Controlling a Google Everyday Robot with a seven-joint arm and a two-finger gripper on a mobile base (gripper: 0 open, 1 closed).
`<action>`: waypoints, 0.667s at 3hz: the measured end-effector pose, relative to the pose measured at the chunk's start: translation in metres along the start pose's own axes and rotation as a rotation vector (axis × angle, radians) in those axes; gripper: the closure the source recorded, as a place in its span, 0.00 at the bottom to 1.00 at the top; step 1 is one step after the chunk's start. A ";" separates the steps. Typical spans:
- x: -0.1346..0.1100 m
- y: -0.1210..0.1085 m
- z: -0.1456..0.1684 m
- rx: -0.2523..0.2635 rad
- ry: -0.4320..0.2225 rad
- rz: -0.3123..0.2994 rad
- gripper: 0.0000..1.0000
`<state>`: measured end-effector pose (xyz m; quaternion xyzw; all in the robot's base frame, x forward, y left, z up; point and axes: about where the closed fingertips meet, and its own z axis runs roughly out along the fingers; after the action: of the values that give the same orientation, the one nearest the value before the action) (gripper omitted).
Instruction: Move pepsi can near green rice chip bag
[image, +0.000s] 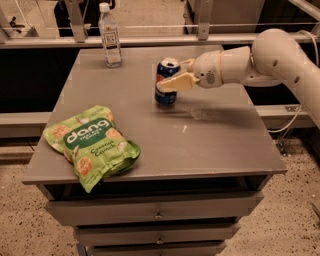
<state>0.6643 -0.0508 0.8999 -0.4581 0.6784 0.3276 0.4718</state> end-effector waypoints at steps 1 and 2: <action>-0.009 0.051 0.027 -0.109 -0.012 -0.022 1.00; -0.011 0.087 0.042 -0.175 0.001 -0.044 1.00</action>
Offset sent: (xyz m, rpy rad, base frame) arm -0.1027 0.0997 -0.0068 -0.0169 0.0222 0.2588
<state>0.5986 0.0213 0.8971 -0.5127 0.6371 0.3749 0.4366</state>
